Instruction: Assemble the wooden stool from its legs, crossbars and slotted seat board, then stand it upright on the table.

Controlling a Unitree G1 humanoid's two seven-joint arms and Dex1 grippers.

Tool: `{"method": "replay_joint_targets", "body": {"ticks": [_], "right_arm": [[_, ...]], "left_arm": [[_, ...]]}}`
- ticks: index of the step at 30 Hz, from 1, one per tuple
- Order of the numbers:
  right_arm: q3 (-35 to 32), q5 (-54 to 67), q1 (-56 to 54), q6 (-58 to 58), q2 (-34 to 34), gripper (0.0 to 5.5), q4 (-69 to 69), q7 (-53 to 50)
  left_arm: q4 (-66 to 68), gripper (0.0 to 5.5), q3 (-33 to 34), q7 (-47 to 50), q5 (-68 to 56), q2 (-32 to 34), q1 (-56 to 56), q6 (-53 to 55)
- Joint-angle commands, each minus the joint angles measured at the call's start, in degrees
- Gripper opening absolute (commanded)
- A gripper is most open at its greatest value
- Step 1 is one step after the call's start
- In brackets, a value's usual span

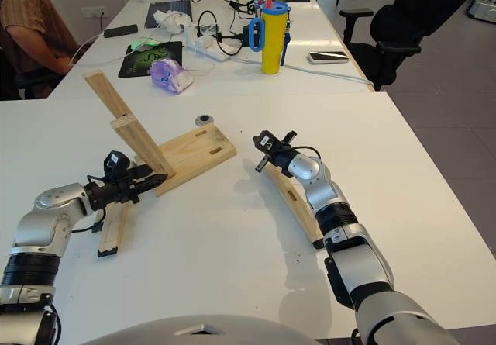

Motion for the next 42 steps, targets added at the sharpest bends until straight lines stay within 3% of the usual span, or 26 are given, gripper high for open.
{"method": "replay_joint_targets", "body": {"ticks": [1,3,11,18,19,23,29,34,39,42], "right_arm": [[-0.03,0.63,0.57,0.76,-0.09,0.0,-0.99,0.48],[-0.16,0.63,0.64,0.9,-0.36,0.0,-1.19,0.52],[-1.32,1.8,2.19,2.71,-3.29,0.0,-7.36,3.04],[-0.89,6.52,10.07,10.65,-6.48,0.0,-26.23,11.13],[-0.09,6.47,11.28,11.81,-6.8,0.0,-28.36,12.18],[3.75,5.46,13.48,14.37,-6.58,0.0,-31.12,14.9],[8.98,1.23,11.1,15.11,-4.47,0.0,-22.66,13.92],[11.6,-2.34,8.39,15.85,-3.31,0.0,-15.29,12.56],[16.65,-3.29,11.6,23.86,-7.76,0.0,-21.69,22.59],[19.18,-3.38,13.68,30.34,-11.64,0.0,-28.75,28.44]], "left_arm": [[1.45,1.48,-1.32,-2.08,0.77,0.08,-1.84,-1.68],[2.13,1.21,-1.83,-3.75,0.82,0.4,-2.62,-2.69],[2.24,1.12,-4.67,-13.31,1.16,4.28,-2.85,-4.54],[3.04,1.1,-6.82,-20.18,2.54,8.45,-3.17,-6.49],[2.86,1.46,-7.1,-21.31,2.33,8.71,-3.24,-6.63],[0.67,2.03,-7.67,-23.57,1.4,8.65,-2.72,-5.84],[-0.05,2.82,-7.6,-23.33,1.77,9.13,-2.56,-5.0],[0.45,3.58,-5.82,-23.54,3.43,14.89,0.42,-3.45],[-7.66,3.61,-3.31,-27.97,0.83,23.4,10.9,2.05],[-21.29,3.61,-2.46,-27.3,-5.35,22.72,17.43,8.37]]}}
